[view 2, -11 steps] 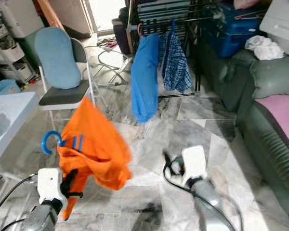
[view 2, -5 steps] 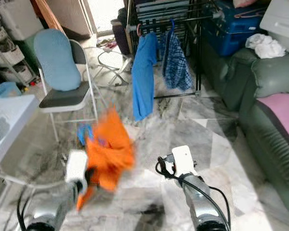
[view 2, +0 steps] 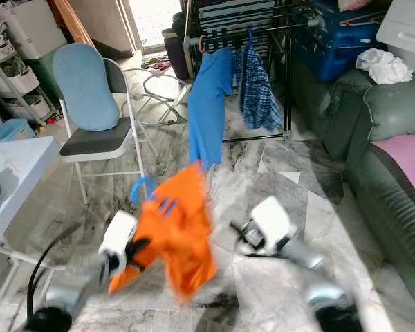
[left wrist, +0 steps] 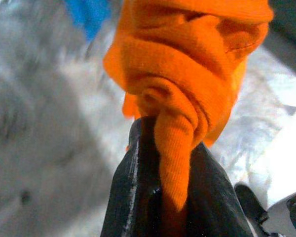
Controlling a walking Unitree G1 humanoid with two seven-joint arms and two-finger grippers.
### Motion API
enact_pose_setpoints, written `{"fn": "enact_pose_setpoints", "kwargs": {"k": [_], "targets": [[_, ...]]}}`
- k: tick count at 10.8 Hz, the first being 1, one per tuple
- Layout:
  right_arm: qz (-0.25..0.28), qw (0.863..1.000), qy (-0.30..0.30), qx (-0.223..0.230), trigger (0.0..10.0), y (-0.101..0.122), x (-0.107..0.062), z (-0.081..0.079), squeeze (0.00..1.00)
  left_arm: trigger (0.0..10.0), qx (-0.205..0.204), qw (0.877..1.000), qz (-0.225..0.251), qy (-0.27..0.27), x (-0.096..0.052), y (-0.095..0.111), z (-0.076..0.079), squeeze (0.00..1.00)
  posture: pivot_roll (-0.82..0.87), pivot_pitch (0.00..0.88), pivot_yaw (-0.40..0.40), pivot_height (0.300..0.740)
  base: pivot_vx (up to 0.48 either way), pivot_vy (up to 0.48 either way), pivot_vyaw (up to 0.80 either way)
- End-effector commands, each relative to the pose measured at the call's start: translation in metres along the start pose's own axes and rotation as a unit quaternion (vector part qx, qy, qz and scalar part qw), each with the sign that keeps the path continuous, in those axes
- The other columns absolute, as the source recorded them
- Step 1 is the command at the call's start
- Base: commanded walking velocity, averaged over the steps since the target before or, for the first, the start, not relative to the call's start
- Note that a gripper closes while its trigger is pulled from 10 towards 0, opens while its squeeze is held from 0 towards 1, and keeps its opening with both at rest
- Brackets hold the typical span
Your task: Hang hanger
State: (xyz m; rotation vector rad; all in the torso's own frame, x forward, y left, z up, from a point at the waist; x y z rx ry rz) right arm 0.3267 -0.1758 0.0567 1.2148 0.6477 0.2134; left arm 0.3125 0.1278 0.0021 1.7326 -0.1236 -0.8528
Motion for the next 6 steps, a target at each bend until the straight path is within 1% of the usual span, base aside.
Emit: {"fn": "enact_pose_setpoints", "kwargs": {"k": [1, 2, 3, 4, 5, 6], "targets": [[0.03, 0.999, 0.029, -0.026, 10.0, 0.019, 0.002, -0.003, 0.0, 0.0, 0.041, 0.999, 0.03, -0.004, -0.002, 0.019, -0.009, 0.0, -0.19, 0.0, 0.167, 0.74, 0.0, 0.0, 0.0], [0.052, 0.993, 0.07, -0.078, 10.0, 0.041, -0.006, 0.0, 0.0, 0.0, 0.097, 0.994, 0.022, -0.036, -0.003, 0.018, -0.011, 0.0, -0.2, 0.0, 0.174, 0.74, 0.0, 0.0, 0.0], [0.055, 0.983, 0.122, -0.123, 10.0, 0.052, -0.012, -0.005, 0.0, 0.0, 0.14, 0.986, 0.021, -0.082, -0.006, 0.017, -0.007, 0.0, -0.2, 0.0, 0.181, 0.74, 0.0, 0.0, 0.0], [0.047, 0.974, 0.164, -0.149, 10.0, 0.056, -0.017, -0.01, 0.0, 0.0, 0.172, 0.977, 0.025, -0.121, -0.008, 0.018, -0.001, 0.0, -0.2, 0.0, 0.186, 0.74, 0.0, 0.0, 0.0], [0.042, 0.966, 0.205, -0.154, 10.0, 0.059, -0.022, -0.017, 0.0, 0.0, 0.199, 0.968, 0.026, -0.15, -0.01, 0.018, 0.004, 0.0, -0.21, 0.0, 0.193, 0.74, 0.0, 0.0, 0.0], [0.007, 0.948, 0.268, -0.17, 10.0, 0.055, -0.034, -0.022, 0.0, 0.0, 0.26, 0.947, 0.038, -0.186, -0.011, 0.022, 0.011, 0.0, -0.21, 0.0, 0.196, 0.74, 0.0, 0.0, 0.0]]}}
Point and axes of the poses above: a point about 5 cm out from each wrist's last joint towards the gripper, its own x axis pointing out of the wrist towards the gripper, its own y axis along the axis of the wrist's last joint, z = x × y, the point moved 4 cm from there along x, pointing out of the wrist towards the gripper, and after that the axes turned 6 degrees about x, right-handed, at the moved point
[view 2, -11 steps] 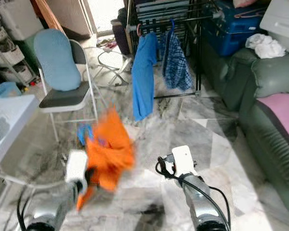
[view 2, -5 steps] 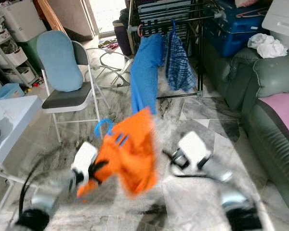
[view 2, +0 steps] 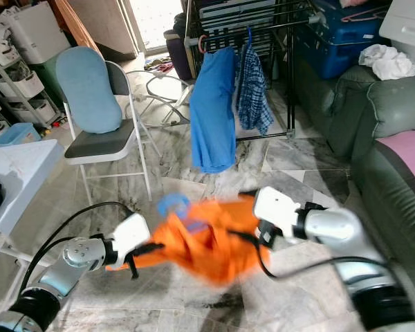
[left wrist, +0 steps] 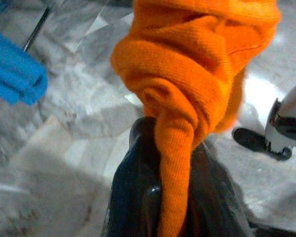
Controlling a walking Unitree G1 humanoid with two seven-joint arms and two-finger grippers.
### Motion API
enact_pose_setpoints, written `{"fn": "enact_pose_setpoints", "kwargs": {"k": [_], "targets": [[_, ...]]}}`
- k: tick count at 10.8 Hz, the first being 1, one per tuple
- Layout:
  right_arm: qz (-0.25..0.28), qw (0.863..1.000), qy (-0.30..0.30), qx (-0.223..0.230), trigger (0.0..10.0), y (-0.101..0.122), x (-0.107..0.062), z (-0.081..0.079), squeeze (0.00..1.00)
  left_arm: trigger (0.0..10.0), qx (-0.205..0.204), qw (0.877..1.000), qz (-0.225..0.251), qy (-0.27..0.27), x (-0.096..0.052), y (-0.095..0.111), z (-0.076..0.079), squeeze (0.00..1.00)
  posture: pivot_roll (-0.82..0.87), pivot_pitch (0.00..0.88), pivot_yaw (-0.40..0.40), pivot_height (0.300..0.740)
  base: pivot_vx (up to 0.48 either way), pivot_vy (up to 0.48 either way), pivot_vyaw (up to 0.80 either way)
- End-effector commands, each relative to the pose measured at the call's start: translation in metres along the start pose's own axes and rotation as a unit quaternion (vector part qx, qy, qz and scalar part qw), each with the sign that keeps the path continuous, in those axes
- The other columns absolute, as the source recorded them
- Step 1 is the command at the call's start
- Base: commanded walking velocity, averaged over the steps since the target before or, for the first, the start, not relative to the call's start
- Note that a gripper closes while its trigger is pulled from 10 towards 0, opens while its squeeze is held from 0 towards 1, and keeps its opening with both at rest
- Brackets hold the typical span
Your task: Hang hanger
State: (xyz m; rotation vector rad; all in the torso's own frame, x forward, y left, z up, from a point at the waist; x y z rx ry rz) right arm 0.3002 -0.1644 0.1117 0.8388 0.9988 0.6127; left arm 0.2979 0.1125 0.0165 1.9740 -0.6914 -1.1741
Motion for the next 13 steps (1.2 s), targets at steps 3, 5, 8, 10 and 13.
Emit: {"fn": "enact_pose_setpoints", "kwargs": {"k": [3, 5, 8, 10, 13], "targets": [[-0.003, 0.999, 0.051, -0.018, 10.0, 0.012, -0.005, 0.0, 0.0, 0.0, 0.076, 0.996, 0.047, -0.013, -0.002, 0.025, -0.013, 0.0, -0.2, 0.0, 0.199, 0.74, 0.0, 0.0, 0.0], [-0.006, 0.997, 0.07, -0.024, 10.0, 0.015, -0.005, 0.0, 0.0, 0.0, 0.111, 0.991, 0.07, -0.032, -0.001, 0.035, -0.01, 0.0, -0.2, 0.0, 0.199, 0.74, 0.0, 0.0, 0.0], [-0.012, 0.995, 0.094, -0.022, 4.9, 0.014, -0.002, -0.004, 0.0, 0.0, 0.133, 0.986, 0.085, -0.06, 0.002, 0.038, 0.0, 0.0, -0.2, 0.0, 0.205, 0.74, 0.0, 0.0, 0.0], [-0.024, 0.993, 0.115, 0.001, 0.0, 0.006, -0.007, -0.008, 0.0, 0.0, 0.138, 0.984, 0.092, -0.058, 0.004, 0.041, 0.0, 0.0, -0.2, 0.0, 0.201, 0.74, 0.0, 0.0, 0.0], [-0.05, 0.99, 0.13, 0.007, 0.0, -0.005, -0.005, -0.009, 0.0, 0.0, 0.146, 0.982, 0.101, -0.059, 0.006, 0.046, 0.0, 0.0, -0.2, 0.0, 0.199, 0.74, 0.0, 0.0, 0.0]]}}
Point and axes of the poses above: a point about 5 cm out from each wrist's last joint towards the gripper, its own x axis pointing out of the wrist towards the gripper, its own y axis along the axis of the wrist's last joint, z = x × y, the point moved 4 cm from there along x, pointing out of the wrist towards the gripper, and after that the axes turned 6 degrees about x, right-handed, at the moved point
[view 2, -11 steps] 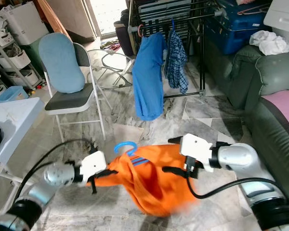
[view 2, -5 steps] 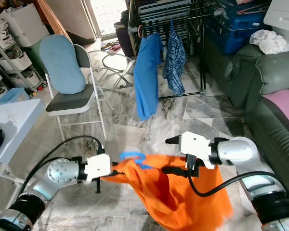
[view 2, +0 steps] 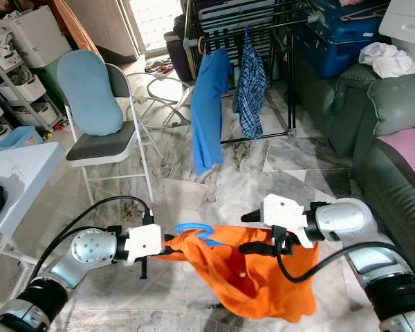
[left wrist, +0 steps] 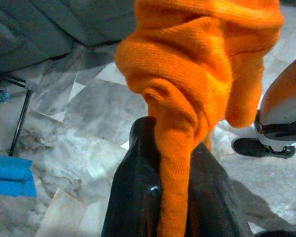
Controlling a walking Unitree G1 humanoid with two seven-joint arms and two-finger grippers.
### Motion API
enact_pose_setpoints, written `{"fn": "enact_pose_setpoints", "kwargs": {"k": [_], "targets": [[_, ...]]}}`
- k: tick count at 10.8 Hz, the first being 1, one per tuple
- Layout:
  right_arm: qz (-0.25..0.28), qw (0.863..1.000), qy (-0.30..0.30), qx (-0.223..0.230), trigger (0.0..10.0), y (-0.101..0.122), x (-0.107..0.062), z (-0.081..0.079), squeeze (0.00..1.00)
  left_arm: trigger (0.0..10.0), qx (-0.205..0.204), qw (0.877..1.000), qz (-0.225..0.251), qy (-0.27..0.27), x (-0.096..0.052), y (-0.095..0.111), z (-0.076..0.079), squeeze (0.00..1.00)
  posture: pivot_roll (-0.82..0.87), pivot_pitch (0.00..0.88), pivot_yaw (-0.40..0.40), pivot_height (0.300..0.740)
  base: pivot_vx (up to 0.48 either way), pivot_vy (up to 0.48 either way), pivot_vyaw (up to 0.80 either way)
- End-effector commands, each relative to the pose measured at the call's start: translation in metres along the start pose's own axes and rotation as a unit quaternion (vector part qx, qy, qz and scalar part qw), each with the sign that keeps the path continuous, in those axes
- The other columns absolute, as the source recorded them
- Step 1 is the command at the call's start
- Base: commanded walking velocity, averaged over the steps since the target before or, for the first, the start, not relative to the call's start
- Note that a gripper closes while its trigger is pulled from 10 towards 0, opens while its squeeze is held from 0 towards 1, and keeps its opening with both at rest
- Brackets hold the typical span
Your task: Hang hanger
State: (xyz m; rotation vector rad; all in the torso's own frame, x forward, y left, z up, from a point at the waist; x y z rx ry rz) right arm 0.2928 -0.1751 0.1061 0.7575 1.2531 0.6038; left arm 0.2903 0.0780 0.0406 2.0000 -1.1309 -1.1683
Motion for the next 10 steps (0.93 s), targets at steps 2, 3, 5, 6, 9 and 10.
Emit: {"fn": "enact_pose_setpoints", "kwargs": {"k": [2, 3, 5, 6, 9, 10], "targets": [[-0.009, 1.0, 0.025, -0.016, 0.0, 0.004, 0.013, 0.0, 0.0, 0.0, 0.02, 1.0, 0.014, 0.012, -0.001, 0.008, -0.011, 0.0, -0.2, 0.0, 0.198, 0.74, 0.0, 0.0, 0.0], [-0.01, 0.999, 0.029, -0.015, 0.0, 0.004, 0.015, 0.001, 0.0, 0.0, 0.021, 1.0, 0.016, 0.012, 0.001, 0.009, -0.011, 0.0, -0.2, 0.0, 0.196, 0.74, 0.0, 0.0, 0.0], [-0.021, 0.999, 0.047, -0.011, 0.0, 0.0, 0.02, 0.001, 0.0, 0.0, 0.024, 0.999, 0.02, 0.009, 0.004, 0.011, -0.01, 0.0, -0.2, 0.0, 0.195, 0.74, 0.0, 0.0, 0.0], [-0.025, 0.998, 0.058, -0.003, 0.0, -0.003, 0.022, -0.001, 0.0, 0.0, 0.024, 0.999, 0.021, 0.009, 0.005, 0.012, -0.01, 0.0, -0.2, 0.0, 0.194, 0.74, 0.0, 0.0, 0.0], [-0.028, 0.997, 0.069, 0.018, 0.0, -0.013, 0.026, -0.007, 0.0, 0.0, 0.024, 0.999, 0.026, 0.017, 0.008, 0.014, -0.011, 0.0, -0.2, 0.0, 0.191, 0.74, 0.0, 0.0, 0.0], [-0.023, 0.998, 0.059, 0.024, 0.0, -0.015, 0.025, -0.005, 0.0, 0.0, 0.024, 0.999, 0.024, 0.02, 0.009, 0.013, -0.011, 0.0, -0.2, 0.0, 0.188, 0.74, 0.0, 0.0, 0.0]]}}
Point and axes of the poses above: a point about 5 cm out from each wrist's last joint towards the gripper, its own x axis pointing out of the wrist towards the gripper, its own y axis along the axis of the wrist's last joint, z = x × y, the point moved 4 cm from there along x, pointing out of the wrist towards the gripper, and after that the axes turned 6 degrees about x, right-handed, at the moved point
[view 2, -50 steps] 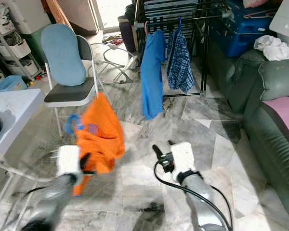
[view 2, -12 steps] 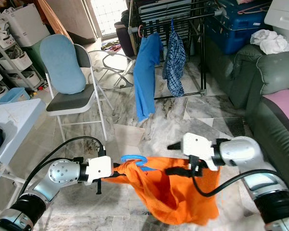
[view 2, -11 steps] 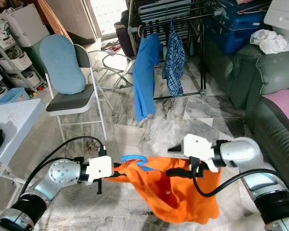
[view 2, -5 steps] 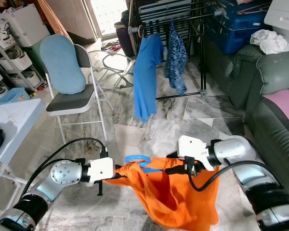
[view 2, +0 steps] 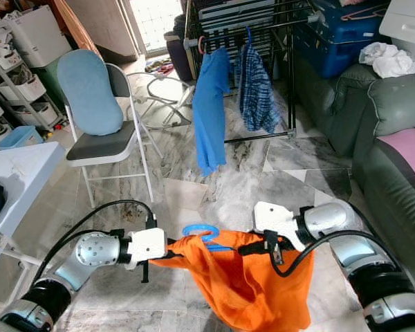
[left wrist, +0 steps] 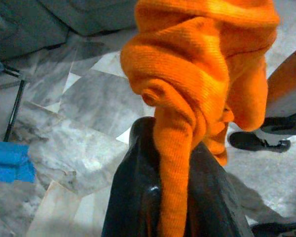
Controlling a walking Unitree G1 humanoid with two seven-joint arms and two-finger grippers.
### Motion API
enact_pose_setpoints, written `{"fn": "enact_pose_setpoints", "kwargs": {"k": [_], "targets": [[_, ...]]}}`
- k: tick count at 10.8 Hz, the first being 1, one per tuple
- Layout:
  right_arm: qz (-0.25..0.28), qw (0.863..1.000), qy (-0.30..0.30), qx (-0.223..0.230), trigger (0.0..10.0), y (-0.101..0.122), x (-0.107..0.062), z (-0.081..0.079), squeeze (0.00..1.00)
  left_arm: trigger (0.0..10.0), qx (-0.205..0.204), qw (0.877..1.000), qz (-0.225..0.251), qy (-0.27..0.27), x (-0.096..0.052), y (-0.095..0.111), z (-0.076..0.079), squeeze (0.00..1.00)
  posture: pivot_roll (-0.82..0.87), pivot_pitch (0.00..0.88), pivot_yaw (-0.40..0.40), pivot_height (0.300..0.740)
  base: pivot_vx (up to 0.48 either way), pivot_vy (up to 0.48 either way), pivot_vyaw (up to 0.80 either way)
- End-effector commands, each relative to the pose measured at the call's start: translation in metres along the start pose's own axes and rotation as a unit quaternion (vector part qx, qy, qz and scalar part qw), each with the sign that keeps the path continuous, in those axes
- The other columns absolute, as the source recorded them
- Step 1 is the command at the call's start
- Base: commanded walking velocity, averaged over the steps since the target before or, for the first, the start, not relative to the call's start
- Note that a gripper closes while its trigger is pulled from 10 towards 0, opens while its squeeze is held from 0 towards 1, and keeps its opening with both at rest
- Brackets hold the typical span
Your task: Hang hanger
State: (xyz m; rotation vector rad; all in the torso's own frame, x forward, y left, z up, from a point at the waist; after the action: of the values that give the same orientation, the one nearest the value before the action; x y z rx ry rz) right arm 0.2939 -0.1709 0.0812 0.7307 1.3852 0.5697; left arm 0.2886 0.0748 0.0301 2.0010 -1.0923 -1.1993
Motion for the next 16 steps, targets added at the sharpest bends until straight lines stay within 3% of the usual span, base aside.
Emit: {"fn": "enact_pose_setpoints", "kwargs": {"k": [1, 4, 5, 6, 9, 12, 14, 15, 16], "targets": [[0.018, 1.0, -0.006, 0.005, 0.0, 0.004, 0.007, 0.001, 0.0, 0.0, 0.035, 0.998, 0.037, 0.028, 0.001, 0.019, -0.018, 0.0, -0.2, 0.0, 0.188, 0.74, 0.0, 0.0, 0.0], [0.055, 0.997, -0.041, 0.028, 0.0, 0.009, 0.012, 0.008, 0.0, 0.0, 0.037, 0.994, 0.019, 0.098, 0.0, 0.013, -0.033, 0.0, -0.2, 0.0, 0.179, 0.74, 0.0, 0.0, 0.0], [0.057, 0.997, -0.046, 0.028, 0.0, 0.008, 0.015, 0.009, 0.0, 4.7, 0.034, 0.992, 0.014, 0.125, -0.003, 0.012, -0.04, 0.6, -0.2, 0.0, 0.176, 0.74, 0.0, 0.0, 0.0], [0.051, 0.997, -0.054, 0.027, 0.0, 0.006, 0.018, 0.01, 0.0, 10.0, 0.02, 0.989, 0.006, 0.144, -0.006, 0.007, -0.046, 1.0, -0.2, 0.0, 0.173, 0.74, 0.0, 0.0, 0.0], [0.048, 0.993, -0.1, 0.042, 0.0, 0.001, 0.022, 0.02, 0.0, 10.0, 0.023, 0.98, -0.006, 0.196, -0.016, 0.0, -0.055, 1.0, -0.2, 0.0, 0.169, 0.74, 0.0, 0.0, 0.0], [0.06, 0.977, -0.187, 0.078, 0.0, 0.0, 0.026, 0.038, 0.0, 10.0, -0.035, 0.961, -0.01, 0.273, -0.04, -0.015, -0.064, 1.0, -0.19, 0.0, 0.166, 0.74, 0.0, 0.0, 0.0], [0.059, 0.973, -0.202, 0.091, 0.0, -0.004, 0.033, 0.038, 0.0, 10.0, -0.059, 0.947, -0.021, 0.316, -0.052, -0.025, -0.068, 1.0, -0.18, 0.0, 0.165, 0.74, 0.0, 0.0, 0.0], [0.061, 0.971, -0.212, 0.095, 0.0, -0.004, 0.035, 0.04, 0.0, 10.0, -0.07, 0.945, -0.014, 0.319, -0.054, -0.025, -0.069, 1.0, -0.18, 0.0, 0.165, 0.74, 0.0, 0.0, 0.0], [0.058, 0.97, -0.218, 0.096, 0.0, -0.005, 0.035, 0.041, 0.0, 10.0, -0.072, 0.952, -0.008, 0.299, -0.051, -0.023, -0.066, 1.0, -0.18, 0.0, 0.164, 0.74, 0.0, 0.0, 0.0]]}}
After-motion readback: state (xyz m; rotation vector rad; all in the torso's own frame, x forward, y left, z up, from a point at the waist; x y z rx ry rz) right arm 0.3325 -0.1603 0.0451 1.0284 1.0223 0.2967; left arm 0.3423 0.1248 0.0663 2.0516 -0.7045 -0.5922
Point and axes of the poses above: a point about 5 cm out from each wrist's last joint towards the gripper, its own x axis pointing out of the wrist towards the gripper, its own y axis along the axis of the wrist's last joint, z = x × y, the point moved 4 cm from there along x, pointing out of the wrist towards the gripper, and after that the axes turned 6 degrees about x, right-handed, at the moved point
